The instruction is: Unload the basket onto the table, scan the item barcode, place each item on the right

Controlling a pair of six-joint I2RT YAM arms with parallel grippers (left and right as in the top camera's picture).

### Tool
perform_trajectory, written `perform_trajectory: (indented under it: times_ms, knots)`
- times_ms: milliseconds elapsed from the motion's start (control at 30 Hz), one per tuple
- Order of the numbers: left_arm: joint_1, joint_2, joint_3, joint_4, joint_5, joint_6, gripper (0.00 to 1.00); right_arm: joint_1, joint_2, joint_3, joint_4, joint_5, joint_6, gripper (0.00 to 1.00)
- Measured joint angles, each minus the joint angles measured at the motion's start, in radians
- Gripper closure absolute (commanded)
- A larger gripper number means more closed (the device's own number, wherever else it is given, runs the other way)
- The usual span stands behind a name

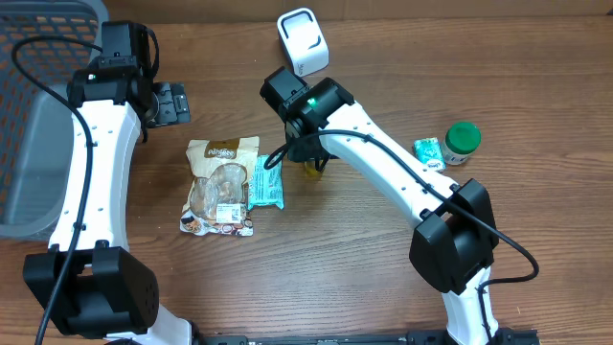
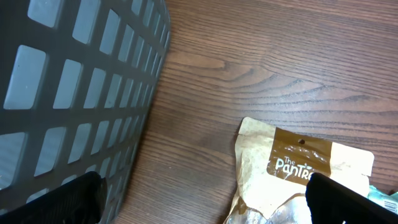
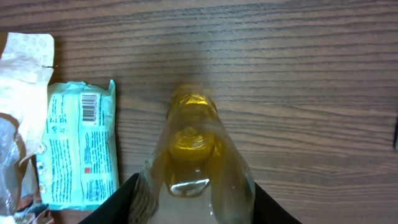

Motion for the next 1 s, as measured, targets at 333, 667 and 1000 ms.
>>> perform_trajectory:
  times_ms: [333,667,1000]
  knots:
    - [0.000,0.000,0.000,0.000,0.000,0.000,0.00,0.000,0.000,-0.026,0.019,0.003,0.003,0.28]
    - [0.000,0.000,0.000,0.000,0.000,0.000,0.00,-0.002,0.000,-0.026,0.057,0.002,0.008,0.04]
    - [0.000,0.000,0.000,0.000,0.000,0.000,0.00,-0.006,0.000,-0.026,0.076,0.004,0.004,0.23]
